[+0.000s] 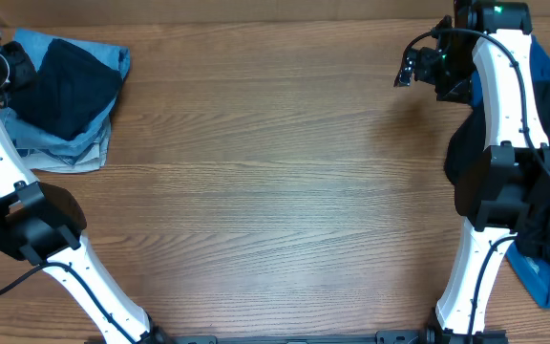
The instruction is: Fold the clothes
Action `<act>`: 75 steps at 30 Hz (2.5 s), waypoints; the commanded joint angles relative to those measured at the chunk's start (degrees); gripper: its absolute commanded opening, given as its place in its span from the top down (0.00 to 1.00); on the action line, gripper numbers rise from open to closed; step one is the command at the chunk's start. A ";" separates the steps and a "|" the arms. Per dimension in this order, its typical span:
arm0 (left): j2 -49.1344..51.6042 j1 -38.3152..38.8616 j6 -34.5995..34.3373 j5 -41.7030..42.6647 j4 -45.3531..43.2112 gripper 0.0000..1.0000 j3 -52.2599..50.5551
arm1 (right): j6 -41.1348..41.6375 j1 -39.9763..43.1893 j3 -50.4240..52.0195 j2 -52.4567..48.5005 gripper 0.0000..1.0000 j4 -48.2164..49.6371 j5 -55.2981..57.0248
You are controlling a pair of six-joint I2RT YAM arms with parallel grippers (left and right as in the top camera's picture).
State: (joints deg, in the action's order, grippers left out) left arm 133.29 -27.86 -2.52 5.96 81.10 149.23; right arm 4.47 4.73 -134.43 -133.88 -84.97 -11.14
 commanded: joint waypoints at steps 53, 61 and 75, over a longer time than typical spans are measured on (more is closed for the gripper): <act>-20.81 -4.22 -11.85 19.10 -5.97 0.00 -3.69 | -0.11 -0.09 -11.13 18.40 0.00 -5.40 5.95; -20.81 -4.22 -11.85 19.10 -5.95 0.00 -3.69 | -0.15 -0.15 -11.15 19.96 0.00 -5.40 6.21; -20.81 -4.22 -11.85 19.10 -5.95 0.00 -3.69 | 0.07 -0.17 -2.10 62.97 0.00 -1.97 3.48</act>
State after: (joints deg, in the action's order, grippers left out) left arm 112.03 -31.97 -13.61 24.29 75.22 145.53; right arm 4.47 4.73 -142.47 -77.76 -86.52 -9.34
